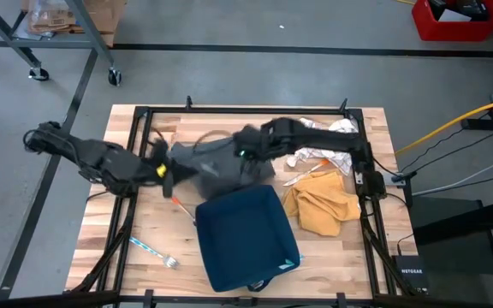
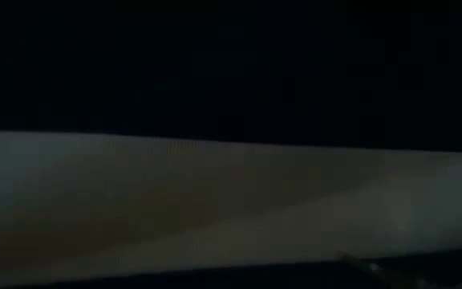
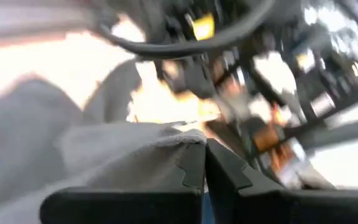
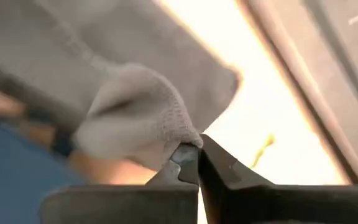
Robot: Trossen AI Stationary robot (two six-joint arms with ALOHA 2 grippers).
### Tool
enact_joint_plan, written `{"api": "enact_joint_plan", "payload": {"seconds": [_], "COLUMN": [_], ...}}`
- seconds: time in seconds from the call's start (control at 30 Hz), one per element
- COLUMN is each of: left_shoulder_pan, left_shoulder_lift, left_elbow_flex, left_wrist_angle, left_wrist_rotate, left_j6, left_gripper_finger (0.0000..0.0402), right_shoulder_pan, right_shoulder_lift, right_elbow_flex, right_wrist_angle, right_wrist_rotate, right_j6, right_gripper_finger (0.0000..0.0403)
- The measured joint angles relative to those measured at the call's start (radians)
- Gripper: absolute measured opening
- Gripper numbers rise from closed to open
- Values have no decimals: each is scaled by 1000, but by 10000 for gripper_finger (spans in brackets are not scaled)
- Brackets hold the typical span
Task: Fold towel
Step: Fold the gray towel
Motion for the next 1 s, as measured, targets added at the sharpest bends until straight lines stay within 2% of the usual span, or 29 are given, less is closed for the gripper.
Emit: {"api": "enact_joint_plan", "payload": {"seconds": [0.1, 0.17, 0.43, 0.57, 0.73, 0.9, 1.0], "left_shoulder_pan": [31, 57, 178, 236, 312, 375, 398], "left_shoulder_lift": [-52, -80, -123, -123, -122, -121, -121], "left_elbow_flex": [19, 23, 24, 24, 24, 24, 24], "left_wrist_angle": [68, 161, 649, 819, 929, 1002, 1114], "left_wrist_rotate": [-137, -186, -203, -204, -204, -196, -139], "left_j6": [140, 260, 724, 895, 1033, 1058, 1055], "left_gripper_finger": [0, 0, 0, 0, 0, 0, 0], "right_shoulder_pan": [-33, -58, -186, -245, -308, -354, -369], "right_shoulder_lift": [-50, -85, -197, -236, -261, -270, -271], "right_elbow_flex": [1, 1, 1, 1, 1, 1, 12], "right_wrist_angle": [73, 148, 551, 722, 888, 972, 991], "right_wrist_rotate": [101, 144, 170, 168, 166, 148, 115], "right_j6": [-1, -10, -134, -175, -226, -250, -269], "right_gripper_finger": [1, 1, 1, 1, 1, 1, 1]}}
